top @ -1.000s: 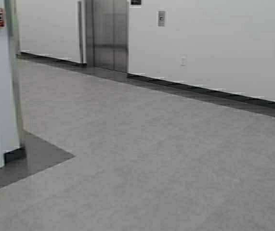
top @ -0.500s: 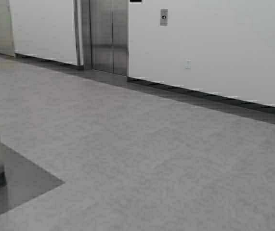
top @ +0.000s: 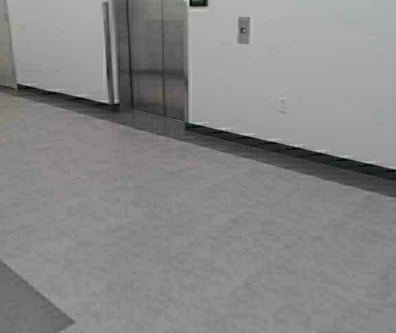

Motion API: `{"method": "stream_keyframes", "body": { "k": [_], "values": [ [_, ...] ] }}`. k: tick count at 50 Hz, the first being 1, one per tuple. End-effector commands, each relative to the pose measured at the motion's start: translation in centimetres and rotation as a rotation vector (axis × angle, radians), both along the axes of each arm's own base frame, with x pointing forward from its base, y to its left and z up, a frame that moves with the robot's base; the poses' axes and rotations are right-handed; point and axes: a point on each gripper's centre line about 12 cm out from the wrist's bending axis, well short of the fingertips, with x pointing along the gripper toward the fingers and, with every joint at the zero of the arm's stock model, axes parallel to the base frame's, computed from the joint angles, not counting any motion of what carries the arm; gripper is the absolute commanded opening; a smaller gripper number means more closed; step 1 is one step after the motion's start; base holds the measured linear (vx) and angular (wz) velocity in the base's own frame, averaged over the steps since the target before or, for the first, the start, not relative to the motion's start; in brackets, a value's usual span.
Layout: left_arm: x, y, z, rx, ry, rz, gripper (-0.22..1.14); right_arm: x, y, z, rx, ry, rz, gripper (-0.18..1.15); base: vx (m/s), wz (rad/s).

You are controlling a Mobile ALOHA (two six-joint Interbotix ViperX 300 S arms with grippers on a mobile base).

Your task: Navigate to elevator, push the call button, then enter the elevator

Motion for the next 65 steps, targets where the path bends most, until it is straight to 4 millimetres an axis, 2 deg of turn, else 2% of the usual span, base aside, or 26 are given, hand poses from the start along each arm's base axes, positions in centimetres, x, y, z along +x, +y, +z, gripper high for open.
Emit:
{"method": "stream_keyframes", "body": {
  "k": [1,10,39,52,65],
  "values": [
    [0.3,0.0,0.8,0.004,-0.02,0.0,0.03,-0.2,0.0,0.6,-0.008,-0.027,0.001,0.05,0.85,0.19],
    [0.4,0.0,0.2,0.004,0.001,0.0,0.03,0.1,0.0,0.2,-0.005,-0.009,0.001,0.05,0.85,0.13],
    [-0.6,0.0,1.2,-0.006,-0.055,-0.002,0.03,-0.4,0.1,1.2,0.0,-0.059,0.008,0.05,0.82,0.01],
    [-0.3,0.0,0.6,-0.007,-0.027,-0.002,0.03,-0.6,0.1,0.8,0.011,-0.057,0.013,0.05,0.78,0.13],
    [-0.1,0.0,1.0,-0.009,-0.036,-0.002,0.03,-0.7,0.1,1.0,0.01,-0.063,0.013,0.05,0.73,0.04]
  ]
}}
